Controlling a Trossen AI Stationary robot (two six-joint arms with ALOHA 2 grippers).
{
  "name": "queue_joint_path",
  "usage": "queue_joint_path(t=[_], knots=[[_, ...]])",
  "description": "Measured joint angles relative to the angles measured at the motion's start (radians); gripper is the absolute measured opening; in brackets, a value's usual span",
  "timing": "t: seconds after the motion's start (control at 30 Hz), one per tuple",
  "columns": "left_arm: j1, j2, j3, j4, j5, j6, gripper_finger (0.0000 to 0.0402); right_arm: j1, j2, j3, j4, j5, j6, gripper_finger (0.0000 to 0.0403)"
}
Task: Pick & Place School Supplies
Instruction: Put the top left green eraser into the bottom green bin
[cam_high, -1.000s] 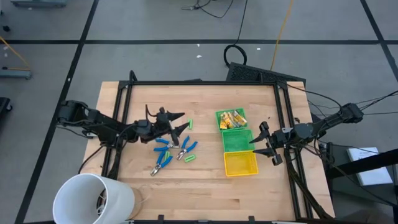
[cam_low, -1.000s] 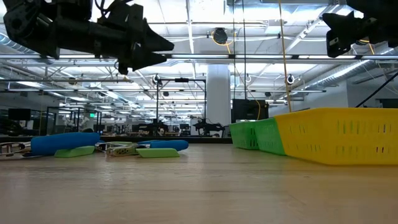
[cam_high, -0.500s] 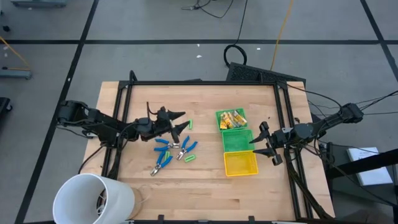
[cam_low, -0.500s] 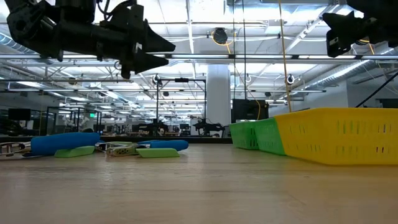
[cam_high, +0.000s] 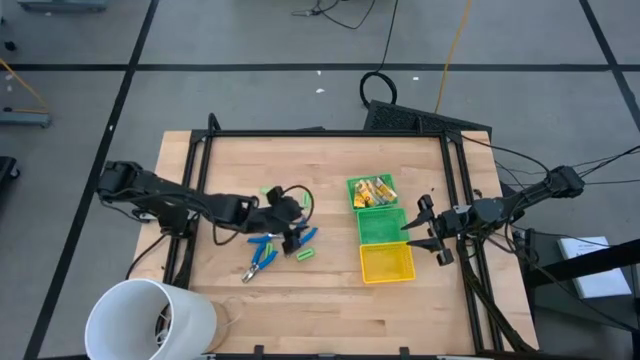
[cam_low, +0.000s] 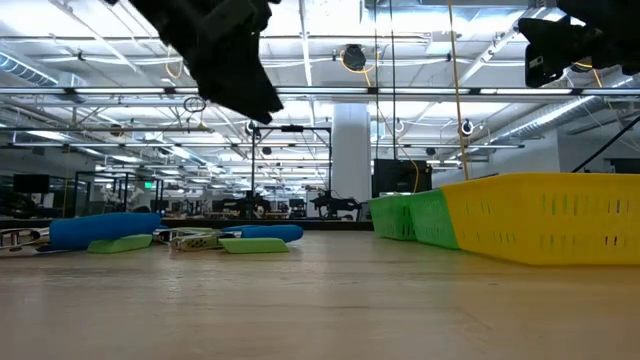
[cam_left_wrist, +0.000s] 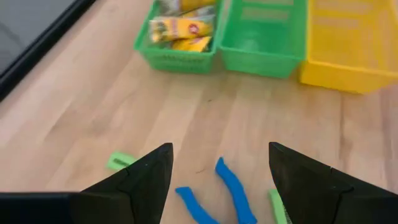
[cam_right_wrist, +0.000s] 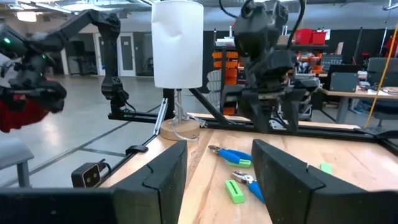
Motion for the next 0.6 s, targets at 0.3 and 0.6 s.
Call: queue_joint_path(t=[0.3,0.6], knots=[[0.078,0.01,0.003,-0.208,-0.153,-0.42,0.0269,0.0,0.0,0.0,0.025,0.002,-0.017,0.0171],[0.164,0.169,-0.002,-0.205,-0.108,-0.348,0.0269,0.0,0.001,0.0,0.029,0.127,-0.039,0.0171]])
